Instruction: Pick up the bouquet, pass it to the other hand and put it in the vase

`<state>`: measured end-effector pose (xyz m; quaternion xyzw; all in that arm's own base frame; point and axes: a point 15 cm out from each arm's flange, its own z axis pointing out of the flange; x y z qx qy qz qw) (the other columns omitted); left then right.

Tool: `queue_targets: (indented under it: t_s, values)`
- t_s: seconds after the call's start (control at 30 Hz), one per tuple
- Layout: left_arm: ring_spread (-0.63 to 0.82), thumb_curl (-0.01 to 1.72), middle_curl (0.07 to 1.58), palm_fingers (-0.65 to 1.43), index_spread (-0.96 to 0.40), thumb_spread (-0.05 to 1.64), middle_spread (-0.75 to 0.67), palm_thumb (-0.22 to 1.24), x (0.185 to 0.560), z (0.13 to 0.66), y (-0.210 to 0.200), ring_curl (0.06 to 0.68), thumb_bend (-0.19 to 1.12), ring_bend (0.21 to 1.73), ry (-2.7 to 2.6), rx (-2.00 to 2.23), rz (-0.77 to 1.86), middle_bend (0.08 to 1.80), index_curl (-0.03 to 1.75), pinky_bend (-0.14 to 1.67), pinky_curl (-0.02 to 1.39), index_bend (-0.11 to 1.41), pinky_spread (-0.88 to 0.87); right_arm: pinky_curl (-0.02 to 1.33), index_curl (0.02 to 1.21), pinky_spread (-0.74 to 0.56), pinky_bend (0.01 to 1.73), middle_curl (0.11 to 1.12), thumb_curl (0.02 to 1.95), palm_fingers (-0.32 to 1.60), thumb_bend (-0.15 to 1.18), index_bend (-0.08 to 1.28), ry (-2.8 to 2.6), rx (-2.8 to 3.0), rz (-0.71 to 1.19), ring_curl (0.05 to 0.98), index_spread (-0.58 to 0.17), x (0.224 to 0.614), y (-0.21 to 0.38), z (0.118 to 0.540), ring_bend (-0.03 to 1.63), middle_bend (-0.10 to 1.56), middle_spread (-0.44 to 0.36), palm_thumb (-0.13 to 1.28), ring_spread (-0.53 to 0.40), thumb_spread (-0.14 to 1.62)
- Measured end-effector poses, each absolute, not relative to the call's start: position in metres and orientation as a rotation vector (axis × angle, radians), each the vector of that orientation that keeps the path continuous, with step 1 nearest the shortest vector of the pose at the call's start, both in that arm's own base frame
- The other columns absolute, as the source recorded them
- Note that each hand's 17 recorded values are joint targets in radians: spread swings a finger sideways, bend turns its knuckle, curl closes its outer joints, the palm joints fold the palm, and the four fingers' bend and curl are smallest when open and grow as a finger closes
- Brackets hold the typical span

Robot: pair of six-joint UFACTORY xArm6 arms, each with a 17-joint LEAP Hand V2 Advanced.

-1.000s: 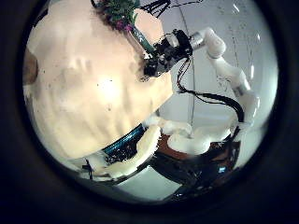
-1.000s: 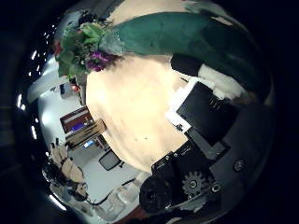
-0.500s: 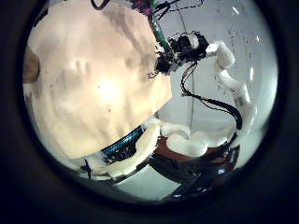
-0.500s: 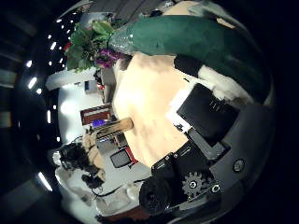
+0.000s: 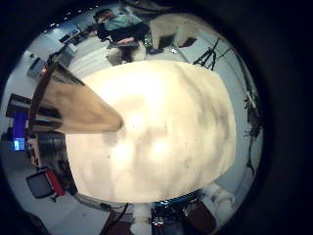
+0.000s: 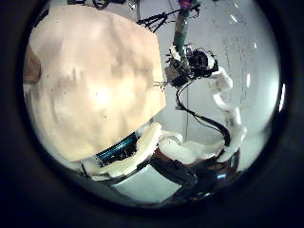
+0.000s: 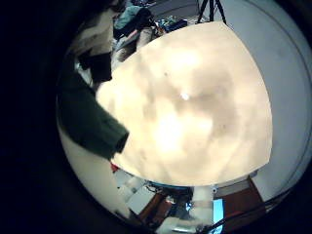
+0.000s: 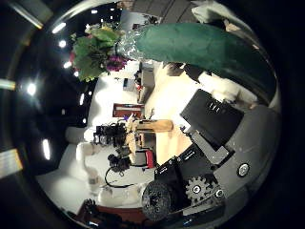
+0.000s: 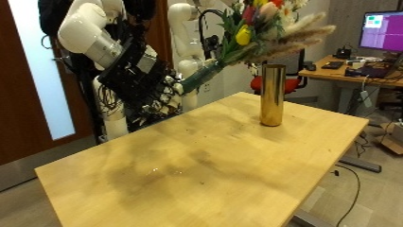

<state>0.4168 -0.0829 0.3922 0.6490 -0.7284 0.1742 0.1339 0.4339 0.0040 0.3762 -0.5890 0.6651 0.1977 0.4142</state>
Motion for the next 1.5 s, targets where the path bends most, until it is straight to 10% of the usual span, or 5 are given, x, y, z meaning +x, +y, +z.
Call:
queue_targets:
  t_s: [1.5]
  values:
    - [0.56, 0.33, 0.33, 0.11, 0.28, 0.78, 0.43, 0.18, 0.428, 0.477, -0.119, 0.209, -0.04, 0.50, -1.649, 1.305, 1.055, 0.22, 0.28, 0.27, 0.31, 0.15, 0.54, 0.99, 1.09, -0.25, 1.13, 0.83, 0.98, 1.12, -0.02, 1.00, 0.892, -1.451, 0.882, 0.626, -0.304, 0.402, 0.127, 0.387, 1.47, 1.35, -0.138, 1.18, -0.186, 0.21]
